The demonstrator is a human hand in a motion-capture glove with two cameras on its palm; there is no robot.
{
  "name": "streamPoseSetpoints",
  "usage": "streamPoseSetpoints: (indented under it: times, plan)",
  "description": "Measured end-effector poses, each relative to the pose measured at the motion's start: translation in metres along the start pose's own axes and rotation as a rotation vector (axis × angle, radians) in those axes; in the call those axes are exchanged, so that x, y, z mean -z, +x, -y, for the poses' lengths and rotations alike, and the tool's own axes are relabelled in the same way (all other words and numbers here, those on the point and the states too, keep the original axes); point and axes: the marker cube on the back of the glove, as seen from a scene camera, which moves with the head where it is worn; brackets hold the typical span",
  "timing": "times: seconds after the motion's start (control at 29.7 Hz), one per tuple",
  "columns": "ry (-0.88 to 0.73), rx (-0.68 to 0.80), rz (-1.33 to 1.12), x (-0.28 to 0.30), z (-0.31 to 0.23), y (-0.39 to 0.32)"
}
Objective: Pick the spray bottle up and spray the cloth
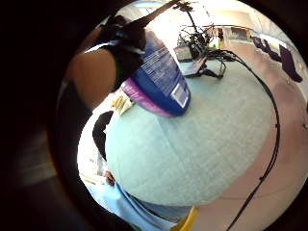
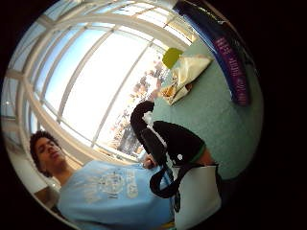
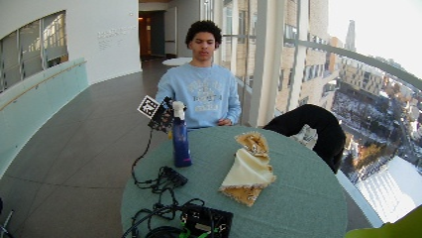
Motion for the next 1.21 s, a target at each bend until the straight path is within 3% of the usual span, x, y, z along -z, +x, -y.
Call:
streamPoseSetpoints:
  times: [0.34, 0.54, 0.71, 1.01, 1.21]
  plan:
    - [0.097, -0.102, 0.109, -0.020, 0.058, 0.026]
    - [0.027, -0.039, 0.175, -0.027, 0.073, 0.038]
    - [0.089, -0.126, 0.163, -0.036, 0.091, 0.036]
    - [0.162, -0.129, 0.148, -0.039, 0.112, 0.033]
    - [0.073, -0.123, 0.107, -0.038, 0.119, 0.022]
